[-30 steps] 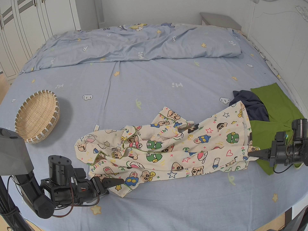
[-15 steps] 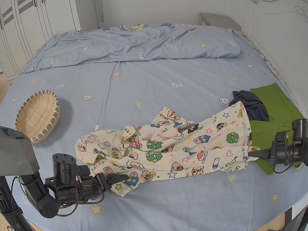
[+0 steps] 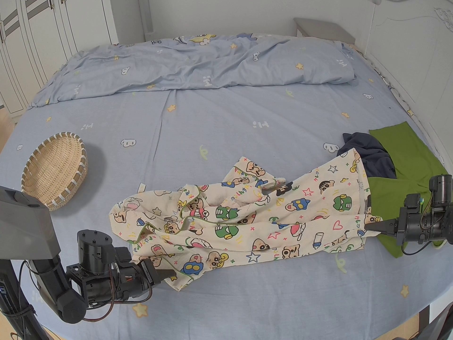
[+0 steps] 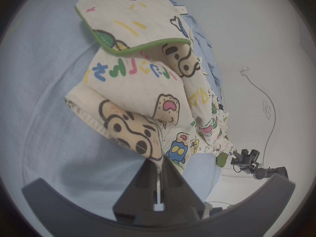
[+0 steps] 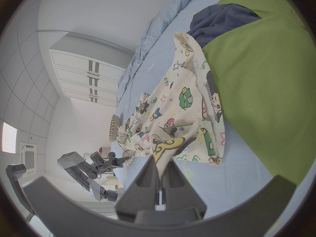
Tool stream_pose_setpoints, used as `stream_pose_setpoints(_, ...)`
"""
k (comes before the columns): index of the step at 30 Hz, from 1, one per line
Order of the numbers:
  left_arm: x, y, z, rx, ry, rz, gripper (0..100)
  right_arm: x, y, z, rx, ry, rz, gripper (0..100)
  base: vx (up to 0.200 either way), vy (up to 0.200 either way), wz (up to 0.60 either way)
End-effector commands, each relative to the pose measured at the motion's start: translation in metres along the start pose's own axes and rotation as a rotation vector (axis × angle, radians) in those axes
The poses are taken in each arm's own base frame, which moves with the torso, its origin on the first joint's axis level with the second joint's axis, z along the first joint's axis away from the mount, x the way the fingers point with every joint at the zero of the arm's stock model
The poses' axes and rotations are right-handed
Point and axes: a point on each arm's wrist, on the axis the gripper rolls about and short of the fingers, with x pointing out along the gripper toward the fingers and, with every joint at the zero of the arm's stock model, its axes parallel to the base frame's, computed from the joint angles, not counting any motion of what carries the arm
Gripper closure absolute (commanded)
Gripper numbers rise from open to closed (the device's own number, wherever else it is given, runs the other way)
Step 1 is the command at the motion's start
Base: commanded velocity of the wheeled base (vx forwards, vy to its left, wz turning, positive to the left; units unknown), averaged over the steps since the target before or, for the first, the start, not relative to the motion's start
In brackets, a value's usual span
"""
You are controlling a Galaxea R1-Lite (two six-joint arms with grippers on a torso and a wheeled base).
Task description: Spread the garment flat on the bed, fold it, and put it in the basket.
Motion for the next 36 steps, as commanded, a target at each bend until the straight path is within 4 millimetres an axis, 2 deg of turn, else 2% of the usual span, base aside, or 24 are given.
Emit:
stream_pose_setpoints(1,-0.007,-0.003,-0.002,0.006,0.0,-0.013,100,0.0,0.0,0.0,0.0,0.0,0.0,100,0.0,0.0,0.0)
stream_pose_setpoints(6,-0.034,-0.013,-0.007,0.021,-0.012,-0.056,100,-0.001,0.001,0.0,0.002,-0.001,0.0,100,0.0,0.0,0.0)
stream_pose_setpoints(12,-0.069,-0.024,-0.025,0.026,0.047,-0.059,100,0.0,0.001,-0.007,0.011,0.015,-0.001,100,0.0,0.0,0.0)
stream_pose_setpoints(16,-0.082,-0.031,-0.039,0.004,0.126,-0.049,100,-0.003,0.003,-0.015,0.025,0.02,-0.01,100,0.0,0.0,0.0)
stream_pose_setpoints(18,-0.082,-0.031,-0.039,0.004,0.126,-0.049,100,-0.003,0.003,-0.015,0.025,0.02,-0.01,100,0.0,0.0,0.0)
stream_pose_setpoints(19,-0.09,-0.038,-0.049,-0.004,0.18,-0.073,100,-0.009,0.005,-0.023,0.05,0.026,-0.02,100,0.0,0.0,0.0)
stream_pose_setpoints(25,-0.093,-0.042,-0.067,0.03,0.277,-0.092,100,-0.02,0.012,-0.039,0.143,0.084,-0.05,100,0.0,0.0,0.0)
stream_pose_setpoints(36,-0.097,-0.032,-0.087,0.066,0.423,0.004,100,-0.027,0.014,-0.06,0.293,0.192,-0.147,100,0.0,0.0,0.0)
